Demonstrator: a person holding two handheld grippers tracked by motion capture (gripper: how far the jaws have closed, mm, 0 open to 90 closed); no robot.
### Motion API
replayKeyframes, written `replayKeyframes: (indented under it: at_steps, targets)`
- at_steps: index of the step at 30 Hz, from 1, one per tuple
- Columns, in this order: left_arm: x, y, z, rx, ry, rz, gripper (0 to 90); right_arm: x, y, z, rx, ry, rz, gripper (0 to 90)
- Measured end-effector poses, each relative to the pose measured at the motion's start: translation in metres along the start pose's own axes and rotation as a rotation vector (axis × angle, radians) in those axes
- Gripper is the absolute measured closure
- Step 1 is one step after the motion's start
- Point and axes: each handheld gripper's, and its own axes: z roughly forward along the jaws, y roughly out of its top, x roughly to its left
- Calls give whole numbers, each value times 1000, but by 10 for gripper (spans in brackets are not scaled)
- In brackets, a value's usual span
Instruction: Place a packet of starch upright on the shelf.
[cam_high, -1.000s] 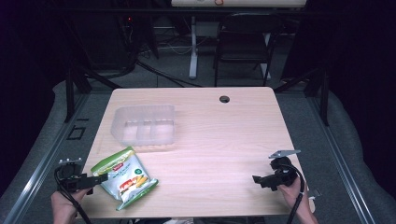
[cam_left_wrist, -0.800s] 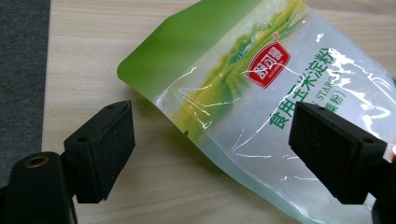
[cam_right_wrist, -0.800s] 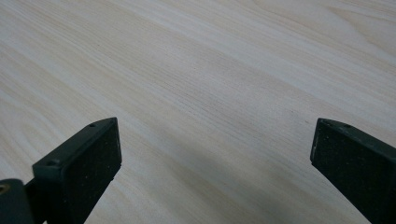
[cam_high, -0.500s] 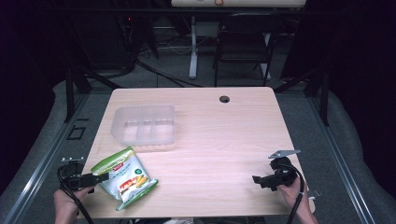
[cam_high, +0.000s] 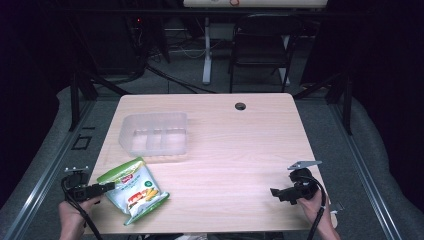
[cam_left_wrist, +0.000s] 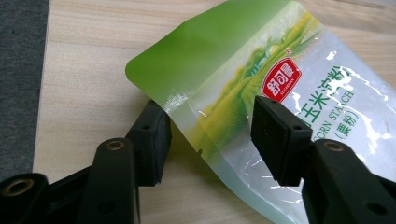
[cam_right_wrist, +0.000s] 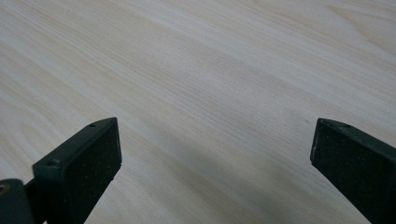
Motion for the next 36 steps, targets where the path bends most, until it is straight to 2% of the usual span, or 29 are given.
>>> replayKeyframes:
  at_steps: [4, 5, 6, 7, 8, 10, 11, 15, 17, 20, 25, 33, 36]
  targets:
    - [2, 1, 2, -2, -25, -3, 525, 0, 0, 0, 0, 0, 1, 15]
    - [2, 1, 3, -15, -28, -4, 565, 0, 0, 0, -1, -3, 3, 15]
    - [2, 1, 1, 13, -35, 4, 613, 0, 0, 0, 2, -2, 6, 15]
    - [2, 1, 1, 10, -37, 10, 647, 0, 0, 0, 4, 1, 4, 15]
    - [1, 0, 2, -21, -40, 8, 683, 0, 0, 0, 3, 1, 4, 15]
    - [1, 1, 0, -9, -48, 13, 757, 0, 0, 0, 3, 1, 4, 15]
    - [1, 0, 1, -26, -53, 11, 780, 0, 0, 0, 4, 2, 4, 15]
    - [2, 0, -2, -18, -72, 30, 836, 0, 0, 0, 3, 0, 5, 15]
    - [-1, -1, -3, -43, -87, 43, 876, 1, 0, 0, 5, 0, 2, 15]
    - [-4, 0, -7, -54, -95, 84, 898, 1, 0, 0, 4, 1, 3, 16]
    - [-7, -1, -15, -60, -96, 123, 900, 0, -1, -1, 2, 0, 1, 16]
    - [-2, -6, -20, -47, -100, 124, 900, 1, -1, -1, 4, -2, -1, 16]
    - [-3, -4, -17, -31, -81, 140, 879, 1, 0, -1, 4, -1, -1, 16]
